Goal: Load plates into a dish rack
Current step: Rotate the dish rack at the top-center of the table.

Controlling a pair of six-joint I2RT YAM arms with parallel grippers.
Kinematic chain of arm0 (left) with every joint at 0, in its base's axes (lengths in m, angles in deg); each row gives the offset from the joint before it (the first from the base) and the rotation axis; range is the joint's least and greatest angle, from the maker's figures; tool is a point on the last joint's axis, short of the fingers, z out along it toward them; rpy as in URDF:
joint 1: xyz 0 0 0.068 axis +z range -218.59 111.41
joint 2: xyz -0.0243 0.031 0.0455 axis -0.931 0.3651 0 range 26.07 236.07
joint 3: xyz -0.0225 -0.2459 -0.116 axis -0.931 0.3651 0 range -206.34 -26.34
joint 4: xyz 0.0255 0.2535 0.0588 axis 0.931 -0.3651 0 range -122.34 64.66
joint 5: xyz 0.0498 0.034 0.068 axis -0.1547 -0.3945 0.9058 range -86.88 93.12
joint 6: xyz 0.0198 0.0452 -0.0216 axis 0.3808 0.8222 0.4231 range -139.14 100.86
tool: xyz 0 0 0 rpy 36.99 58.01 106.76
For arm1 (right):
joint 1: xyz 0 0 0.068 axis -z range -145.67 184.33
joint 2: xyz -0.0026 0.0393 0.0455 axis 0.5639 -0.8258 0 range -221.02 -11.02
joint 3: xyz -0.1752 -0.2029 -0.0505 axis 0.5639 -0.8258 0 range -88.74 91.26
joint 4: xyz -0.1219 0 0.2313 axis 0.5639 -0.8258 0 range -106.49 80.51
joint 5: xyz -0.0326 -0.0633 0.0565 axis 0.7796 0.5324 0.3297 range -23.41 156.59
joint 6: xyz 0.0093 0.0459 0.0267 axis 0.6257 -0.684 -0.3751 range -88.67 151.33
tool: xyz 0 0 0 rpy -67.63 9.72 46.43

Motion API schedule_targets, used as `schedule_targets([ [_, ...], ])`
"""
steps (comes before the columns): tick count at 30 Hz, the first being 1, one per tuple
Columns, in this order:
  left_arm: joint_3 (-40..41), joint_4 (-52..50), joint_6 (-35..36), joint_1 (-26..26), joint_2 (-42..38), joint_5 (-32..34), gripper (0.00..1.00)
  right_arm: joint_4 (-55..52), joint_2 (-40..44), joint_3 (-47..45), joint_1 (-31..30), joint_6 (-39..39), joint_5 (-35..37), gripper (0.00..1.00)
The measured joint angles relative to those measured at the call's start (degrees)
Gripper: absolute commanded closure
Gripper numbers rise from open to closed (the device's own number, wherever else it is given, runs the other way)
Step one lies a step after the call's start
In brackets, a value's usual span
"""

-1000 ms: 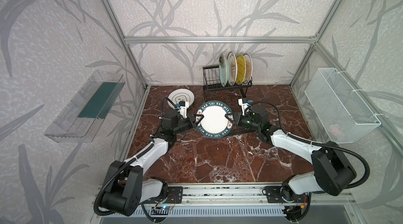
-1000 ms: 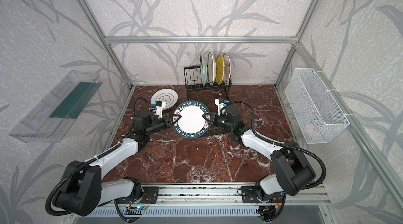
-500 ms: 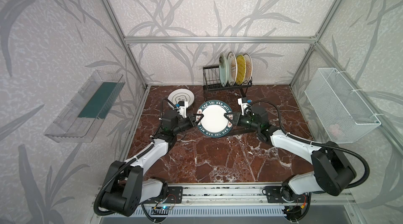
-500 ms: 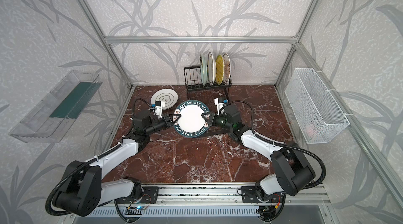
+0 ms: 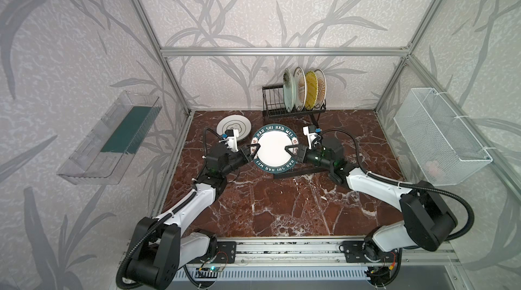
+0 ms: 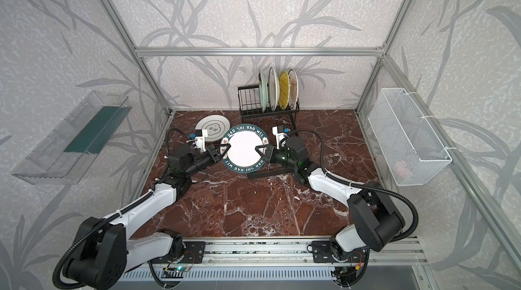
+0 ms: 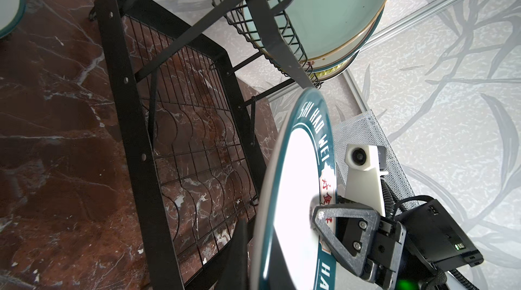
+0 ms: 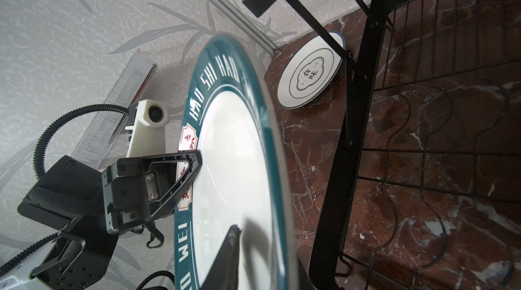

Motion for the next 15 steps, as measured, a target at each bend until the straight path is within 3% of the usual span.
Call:
schedule_targets([
  [6,0.5,2.1,0.7,0.1,0.0,0.1,1.0,1.9,-0.8,0.7,0.1,-6.0,-0.1,1.0],
  [15,0.6,0.9,1.4,0.3,-1.2,1.8,0.99,2.2,-1.6,1.6,-0.1,-6.9,-0.1,1.0],
])
